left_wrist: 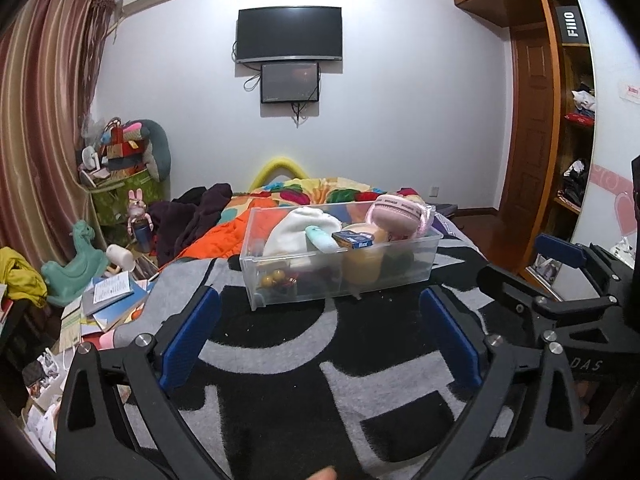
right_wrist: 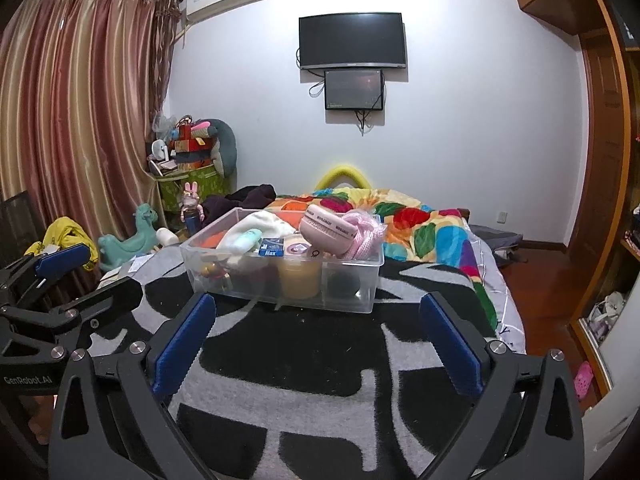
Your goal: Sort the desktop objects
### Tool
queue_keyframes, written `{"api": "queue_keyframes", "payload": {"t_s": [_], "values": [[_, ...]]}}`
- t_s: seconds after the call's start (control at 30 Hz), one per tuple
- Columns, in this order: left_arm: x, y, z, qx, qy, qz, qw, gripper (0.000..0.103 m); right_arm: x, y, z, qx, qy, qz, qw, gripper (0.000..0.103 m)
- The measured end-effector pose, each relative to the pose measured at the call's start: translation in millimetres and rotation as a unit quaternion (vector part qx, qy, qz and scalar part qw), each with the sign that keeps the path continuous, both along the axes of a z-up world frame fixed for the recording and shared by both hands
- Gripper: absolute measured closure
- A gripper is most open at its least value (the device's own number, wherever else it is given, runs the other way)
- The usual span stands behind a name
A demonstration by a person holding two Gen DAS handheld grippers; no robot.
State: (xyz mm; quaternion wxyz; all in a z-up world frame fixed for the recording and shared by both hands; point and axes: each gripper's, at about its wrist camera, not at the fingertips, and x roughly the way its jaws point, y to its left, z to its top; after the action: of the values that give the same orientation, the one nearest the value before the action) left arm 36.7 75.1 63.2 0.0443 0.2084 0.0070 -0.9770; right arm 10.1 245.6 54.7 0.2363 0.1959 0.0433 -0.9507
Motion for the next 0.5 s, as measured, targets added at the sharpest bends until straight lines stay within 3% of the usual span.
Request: {"api": "queue_keyframes", "payload": {"t_s": [0.5], "values": [[1, -1, 0, 0.016, 0.006, -0.013, 0.9998, 0.002, 2, 12, 5, -0.017, 0.001, -0.011, 1.0, 0.001]]}}
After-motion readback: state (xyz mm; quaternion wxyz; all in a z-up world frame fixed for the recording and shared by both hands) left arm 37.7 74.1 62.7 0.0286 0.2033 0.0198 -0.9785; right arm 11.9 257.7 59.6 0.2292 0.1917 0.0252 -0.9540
